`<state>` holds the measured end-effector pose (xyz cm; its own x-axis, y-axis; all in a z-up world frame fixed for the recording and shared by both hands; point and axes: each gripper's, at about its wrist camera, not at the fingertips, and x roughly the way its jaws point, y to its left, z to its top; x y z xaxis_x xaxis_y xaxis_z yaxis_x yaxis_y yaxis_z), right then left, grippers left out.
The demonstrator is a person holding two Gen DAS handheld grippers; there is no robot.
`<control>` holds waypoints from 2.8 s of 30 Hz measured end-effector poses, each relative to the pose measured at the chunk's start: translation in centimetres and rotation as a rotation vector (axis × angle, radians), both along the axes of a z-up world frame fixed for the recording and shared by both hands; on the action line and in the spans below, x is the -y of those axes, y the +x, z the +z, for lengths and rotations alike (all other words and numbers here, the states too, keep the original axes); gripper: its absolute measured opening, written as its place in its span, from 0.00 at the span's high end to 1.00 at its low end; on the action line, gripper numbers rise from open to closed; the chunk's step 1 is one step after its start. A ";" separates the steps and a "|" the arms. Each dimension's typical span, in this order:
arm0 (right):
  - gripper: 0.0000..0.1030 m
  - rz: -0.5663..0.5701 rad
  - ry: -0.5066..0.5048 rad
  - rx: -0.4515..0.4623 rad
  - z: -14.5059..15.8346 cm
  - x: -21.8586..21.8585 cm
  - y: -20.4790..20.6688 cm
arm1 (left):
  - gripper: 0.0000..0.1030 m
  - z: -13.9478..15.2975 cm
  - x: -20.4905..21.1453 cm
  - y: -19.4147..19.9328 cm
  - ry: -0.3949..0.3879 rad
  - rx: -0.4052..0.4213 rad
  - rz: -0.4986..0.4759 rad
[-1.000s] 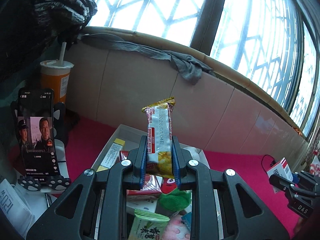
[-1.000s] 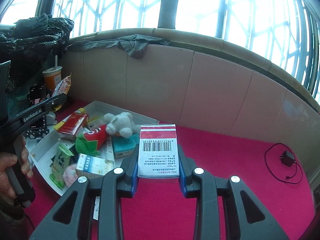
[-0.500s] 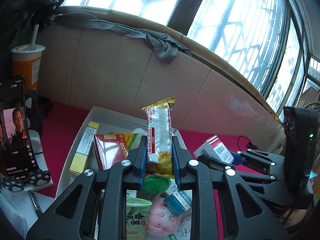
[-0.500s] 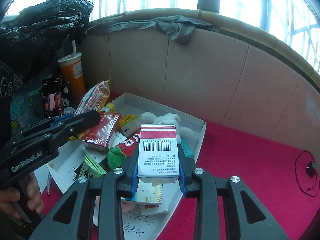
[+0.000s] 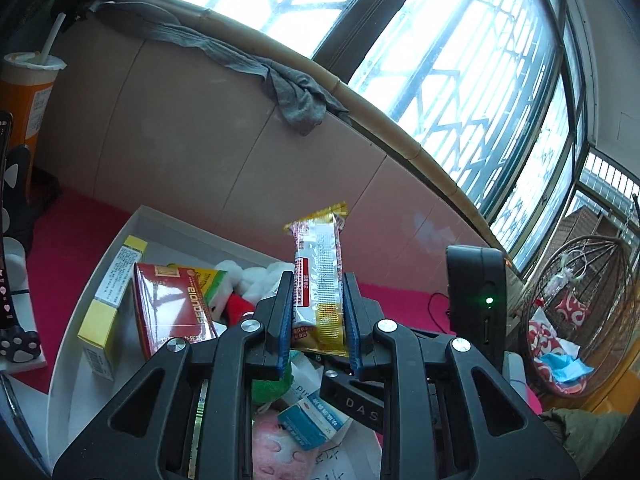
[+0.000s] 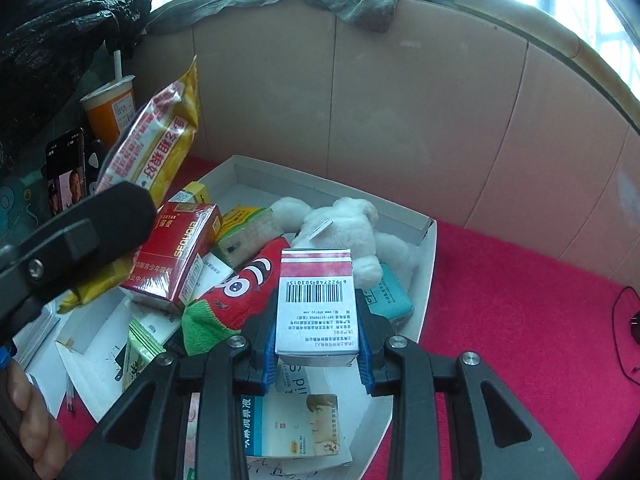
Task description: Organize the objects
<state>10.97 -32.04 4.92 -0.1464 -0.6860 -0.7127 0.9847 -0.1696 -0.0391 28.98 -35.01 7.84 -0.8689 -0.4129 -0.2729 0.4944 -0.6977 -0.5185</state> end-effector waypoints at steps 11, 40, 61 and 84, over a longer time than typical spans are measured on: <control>0.69 0.017 -0.004 0.020 -0.4 0.1 0.0 | 0.17 -0.2 1.0 1.8 0.016 -0.035 0.160; 0.15 -0.055 -0.243 -0.176 2.0 -9.4 1.9 | 0.00 0.7 0.2 2.2 -0.106 0.142 0.463; 0.00 -0.382 -0.477 -0.334 5.8 -24.3 -1.6 | 0.00 2.3 -4.0 -1.4 -0.291 0.355 0.609; 0.00 -0.274 -0.591 -0.102 6.5 -31.7 -1.1 | 0.00 4.0 -14.8 -0.9 -0.273 0.432 0.468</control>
